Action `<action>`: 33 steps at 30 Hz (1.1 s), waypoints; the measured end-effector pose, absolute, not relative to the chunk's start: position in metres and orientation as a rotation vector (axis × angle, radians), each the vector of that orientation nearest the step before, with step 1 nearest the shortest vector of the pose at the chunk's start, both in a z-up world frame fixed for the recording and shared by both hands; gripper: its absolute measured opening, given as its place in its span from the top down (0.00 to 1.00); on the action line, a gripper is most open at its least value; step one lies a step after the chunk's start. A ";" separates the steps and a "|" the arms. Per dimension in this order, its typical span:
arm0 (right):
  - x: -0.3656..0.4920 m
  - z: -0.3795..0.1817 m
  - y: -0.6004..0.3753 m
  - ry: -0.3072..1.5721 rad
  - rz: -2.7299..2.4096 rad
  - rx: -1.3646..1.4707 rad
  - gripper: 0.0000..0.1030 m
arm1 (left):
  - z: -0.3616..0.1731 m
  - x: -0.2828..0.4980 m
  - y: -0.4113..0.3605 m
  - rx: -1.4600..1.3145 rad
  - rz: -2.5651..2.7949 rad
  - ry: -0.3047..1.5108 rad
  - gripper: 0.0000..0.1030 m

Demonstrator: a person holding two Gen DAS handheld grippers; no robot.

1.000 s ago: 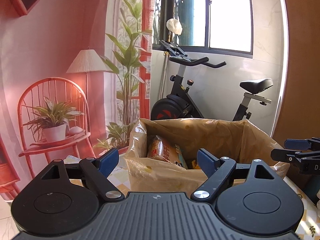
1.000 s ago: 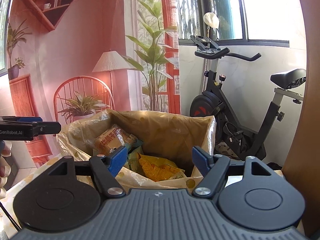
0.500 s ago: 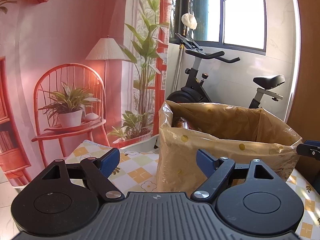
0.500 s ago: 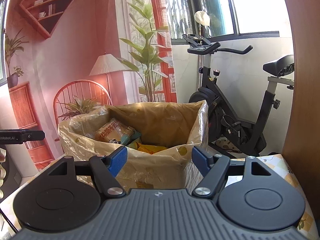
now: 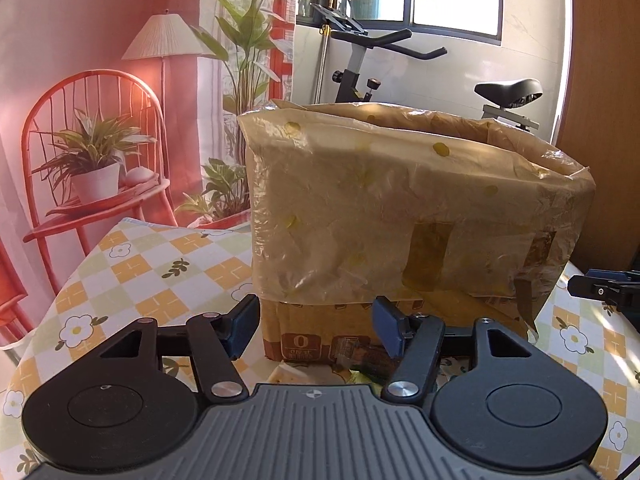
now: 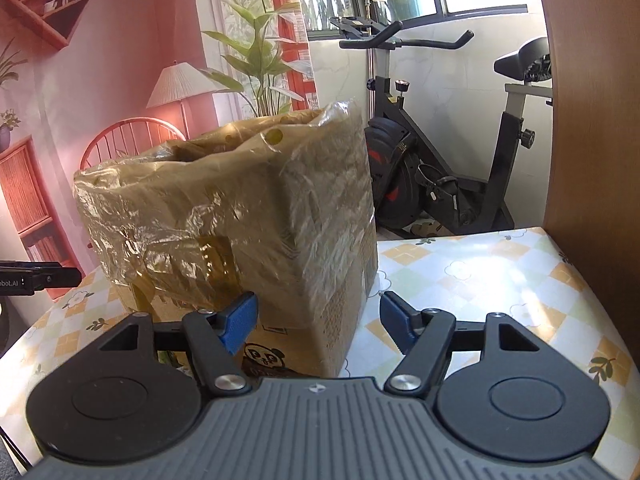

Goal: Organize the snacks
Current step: 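Move both grippers back down to the snacks beside the box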

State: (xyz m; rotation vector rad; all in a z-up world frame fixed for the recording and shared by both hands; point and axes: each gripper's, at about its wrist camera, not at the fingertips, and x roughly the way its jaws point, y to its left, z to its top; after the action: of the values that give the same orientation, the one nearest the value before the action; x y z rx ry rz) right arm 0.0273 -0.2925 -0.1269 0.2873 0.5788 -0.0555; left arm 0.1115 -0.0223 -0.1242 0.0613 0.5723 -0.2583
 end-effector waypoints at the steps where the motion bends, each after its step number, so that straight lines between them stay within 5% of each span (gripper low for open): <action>1: 0.028 -0.134 -0.297 0.608 -0.057 0.309 0.38 | -0.128 0.113 -0.023 0.062 -0.261 0.584 0.41; 9: 0.041 -0.176 -0.316 0.791 -0.019 0.402 0.45 | -0.136 0.128 -0.019 0.079 -0.244 0.624 0.45; 33: 0.034 -0.183 -0.255 0.726 -0.137 0.371 0.45 | -0.071 0.125 0.041 0.138 -0.058 0.540 0.45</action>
State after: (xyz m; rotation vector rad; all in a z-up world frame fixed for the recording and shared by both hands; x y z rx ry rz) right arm 0.0336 -0.2551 -0.1831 0.3709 0.7257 -0.1370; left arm 0.1250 0.0413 -0.0708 0.1383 0.5400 -0.0578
